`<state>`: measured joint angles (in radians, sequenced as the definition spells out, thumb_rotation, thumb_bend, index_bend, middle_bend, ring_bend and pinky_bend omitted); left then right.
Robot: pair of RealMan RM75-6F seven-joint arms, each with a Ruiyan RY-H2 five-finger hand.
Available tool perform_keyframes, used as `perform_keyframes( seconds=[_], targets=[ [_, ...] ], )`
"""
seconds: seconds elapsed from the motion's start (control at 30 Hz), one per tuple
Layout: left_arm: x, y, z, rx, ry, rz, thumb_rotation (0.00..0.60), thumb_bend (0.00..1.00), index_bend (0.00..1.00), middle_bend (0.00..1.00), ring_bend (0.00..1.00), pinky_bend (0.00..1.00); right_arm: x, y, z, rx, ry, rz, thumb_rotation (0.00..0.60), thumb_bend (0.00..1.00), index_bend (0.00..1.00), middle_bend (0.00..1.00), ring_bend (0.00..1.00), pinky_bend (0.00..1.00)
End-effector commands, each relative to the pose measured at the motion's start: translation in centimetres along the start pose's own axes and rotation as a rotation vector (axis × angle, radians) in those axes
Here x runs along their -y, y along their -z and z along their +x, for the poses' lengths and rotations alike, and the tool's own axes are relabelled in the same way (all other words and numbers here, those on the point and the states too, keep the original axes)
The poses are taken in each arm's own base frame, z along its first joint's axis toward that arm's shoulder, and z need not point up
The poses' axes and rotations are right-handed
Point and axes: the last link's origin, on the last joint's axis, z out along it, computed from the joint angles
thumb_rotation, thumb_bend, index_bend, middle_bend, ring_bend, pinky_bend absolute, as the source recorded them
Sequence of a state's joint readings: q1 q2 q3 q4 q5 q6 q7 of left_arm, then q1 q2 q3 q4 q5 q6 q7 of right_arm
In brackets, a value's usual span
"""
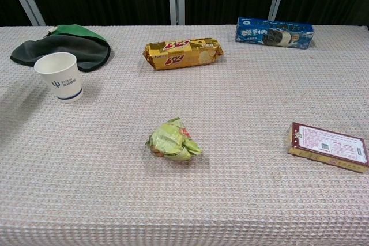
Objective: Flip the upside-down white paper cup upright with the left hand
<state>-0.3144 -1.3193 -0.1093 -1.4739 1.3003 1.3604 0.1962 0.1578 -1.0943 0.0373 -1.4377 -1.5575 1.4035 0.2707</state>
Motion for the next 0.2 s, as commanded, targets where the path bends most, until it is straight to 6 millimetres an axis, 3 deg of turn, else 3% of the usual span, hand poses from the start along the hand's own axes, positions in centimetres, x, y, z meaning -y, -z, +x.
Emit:
perform_keyframes(
  seconds=[0.03, 0.2],
  targets=[
    [3.8, 6.3, 2.6, -0.011, -0.098, 0.164, 0.600, 0.22, 0.17, 0.12, 0.10, 0.16, 0.1, 0.1, -0.1, -0.002, -0.007, 0.013, 0.600, 0.21, 0.06, 0.11, 0.03, 0.09],
    [4.0, 10.2, 3.3, -0.013, -0.046, 0.192, 0.600, 0.22, 0.17, 0.12, 0.10, 0.16, 0.9, 0.5, -0.5, -0.009, -0.026, 0.042, 0.600, 0.21, 0.07, 0.11, 0.03, 0.09]
  ],
)
